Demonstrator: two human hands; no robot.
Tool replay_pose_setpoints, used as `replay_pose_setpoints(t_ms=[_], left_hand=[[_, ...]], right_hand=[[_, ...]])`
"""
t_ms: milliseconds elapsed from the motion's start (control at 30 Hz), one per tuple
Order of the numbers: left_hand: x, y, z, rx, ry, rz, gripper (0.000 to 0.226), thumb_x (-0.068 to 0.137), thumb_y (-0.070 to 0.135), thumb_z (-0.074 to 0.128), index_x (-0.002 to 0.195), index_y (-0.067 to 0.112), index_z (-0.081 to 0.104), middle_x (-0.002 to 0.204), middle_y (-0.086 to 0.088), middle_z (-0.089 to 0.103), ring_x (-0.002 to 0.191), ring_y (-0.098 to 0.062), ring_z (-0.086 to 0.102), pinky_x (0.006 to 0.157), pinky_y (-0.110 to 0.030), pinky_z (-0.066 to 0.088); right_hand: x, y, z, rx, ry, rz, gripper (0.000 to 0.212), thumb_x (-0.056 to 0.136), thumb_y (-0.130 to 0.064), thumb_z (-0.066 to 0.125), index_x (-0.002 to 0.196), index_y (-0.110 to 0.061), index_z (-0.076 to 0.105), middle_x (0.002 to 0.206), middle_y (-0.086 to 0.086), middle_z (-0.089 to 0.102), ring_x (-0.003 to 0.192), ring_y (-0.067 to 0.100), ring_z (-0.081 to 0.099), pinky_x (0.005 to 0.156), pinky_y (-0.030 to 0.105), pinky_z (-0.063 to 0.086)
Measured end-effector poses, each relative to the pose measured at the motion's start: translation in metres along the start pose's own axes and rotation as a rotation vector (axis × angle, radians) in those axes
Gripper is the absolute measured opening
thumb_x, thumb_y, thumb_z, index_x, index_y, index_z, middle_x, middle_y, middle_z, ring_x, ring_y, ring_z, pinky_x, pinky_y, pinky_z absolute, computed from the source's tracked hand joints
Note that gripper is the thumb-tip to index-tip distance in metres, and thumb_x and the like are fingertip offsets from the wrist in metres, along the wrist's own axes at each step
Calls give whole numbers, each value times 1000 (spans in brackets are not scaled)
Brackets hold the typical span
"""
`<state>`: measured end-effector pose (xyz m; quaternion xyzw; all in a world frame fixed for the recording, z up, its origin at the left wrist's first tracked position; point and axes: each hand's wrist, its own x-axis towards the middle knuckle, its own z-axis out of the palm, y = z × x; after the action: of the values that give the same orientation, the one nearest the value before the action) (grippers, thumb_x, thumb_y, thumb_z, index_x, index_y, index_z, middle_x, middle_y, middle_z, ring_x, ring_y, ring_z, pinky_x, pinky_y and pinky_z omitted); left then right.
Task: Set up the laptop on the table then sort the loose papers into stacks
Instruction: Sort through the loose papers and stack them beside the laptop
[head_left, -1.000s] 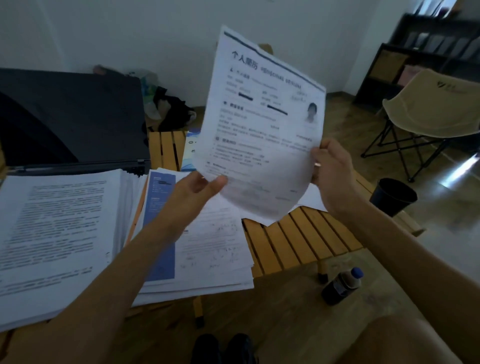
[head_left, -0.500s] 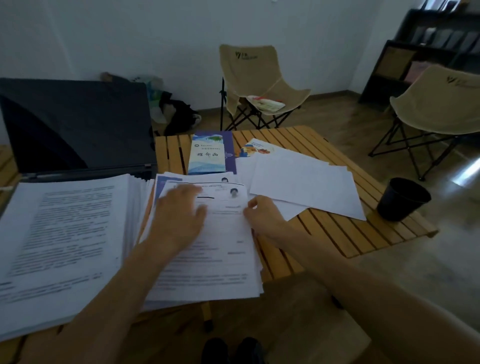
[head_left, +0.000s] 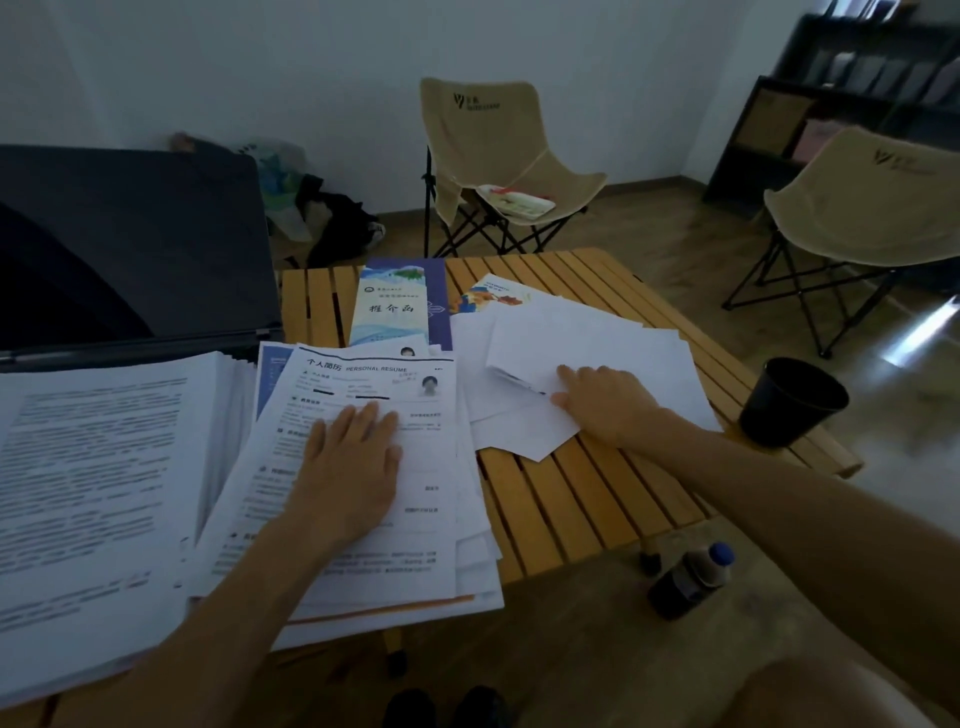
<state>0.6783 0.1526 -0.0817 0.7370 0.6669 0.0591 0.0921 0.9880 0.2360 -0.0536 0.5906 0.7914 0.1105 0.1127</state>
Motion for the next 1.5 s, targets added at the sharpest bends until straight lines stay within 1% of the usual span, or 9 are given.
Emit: replay_pose_setpoints(t_ms=[100, 267, 500, 667, 867, 1133, 1267, 1367, 1500], left_hand=[[0, 0, 1, -11, 15, -5, 52, 104, 39, 20, 154, 27, 18, 163, 1, 9, 151, -19, 1, 122, -46, 1], [-2, 6, -1, -72, 76, -10, 49, 103, 36, 30, 150, 24, 30, 160, 0, 20, 149, -18, 10, 122, -46, 4], [-13, 33, -45, -717, 196, -58, 73, 88, 58, 55, 150, 28, 31, 153, 3, 37, 138, -20, 38, 109, -46, 34], [-32, 46, -101, -1305, 280, 196, 24, 89, 35, 65, 113, 41, 62, 113, 18, 70, 102, -2, 66, 80, -24, 56], [-32, 41, -97, -1118, 448, 37, 17, 90, 30, 66, 73, 26, 62, 61, 19, 64, 56, 3, 58, 57, -23, 45], [-21, 26, -93, -1175, 511, -30, 47, 95, 37, 58, 83, -8, 55, 79, -30, 54, 65, -21, 49, 61, -35, 40], [-21, 24, -88, -1111, 561, -48, 31, 94, 32, 62, 81, 5, 64, 76, -17, 64, 64, -20, 56, 56, -38, 48], [-19, 11, -90, -1062, 794, -200, 30, 93, 24, 61, 67, 8, 55, 58, -5, 51, 55, -10, 42, 50, -29, 36], [-12, -32, -100, -1410, 907, -341, 41, 89, 23, 64, 69, -5, 42, 65, -10, 37, 61, -15, 34, 56, -27, 32]], right_hand=[[0, -7, -1, -144, 15, -93, 26, 98, -15, 51, 124, -11, 47, 116, 10, 60, 100, 26, 64, 81, 36, 52], [-17, -18, -32, -28, 25, -71, 18, 96, -12, 52, 114, -14, 50, 109, 5, 64, 94, 26, 66, 76, 36, 49], [-92, -29, -127, 951, 586, -17, 18, 104, -23, 46, 90, -18, 58, 86, -7, 66, 76, 6, 64, 56, 18, 49], [-98, -22, -138, 1539, 541, 86, 22, 105, -12, 44, 105, -1, 63, 98, 11, 73, 89, 25, 72, 76, 40, 62], [-84, -29, -106, 1635, 477, 309, 19, 104, -20, 50, 100, -8, 64, 99, 9, 75, 93, 30, 72, 79, 52, 61], [-83, -37, -97, 1690, 519, 343, 16, 98, -16, 61, 99, -1, 67, 94, 5, 77, 88, 22, 75, 81, 46, 62], [-79, -43, -95, 1759, 551, 337, 19, 95, -18, 66, 100, 1, 64, 95, 5, 77, 91, 24, 74, 83, 44, 61], [-76, -44, -86, 1740, 601, 372, 16, 99, -19, 60, 97, -3, 64, 92, 1, 75, 89, 24, 73, 81, 43, 61], [-77, -37, -77, 1771, 634, 438, 17, 100, -18, 57, 98, -5, 68, 91, 3, 75, 83, 20, 71, 71, 33, 59]])
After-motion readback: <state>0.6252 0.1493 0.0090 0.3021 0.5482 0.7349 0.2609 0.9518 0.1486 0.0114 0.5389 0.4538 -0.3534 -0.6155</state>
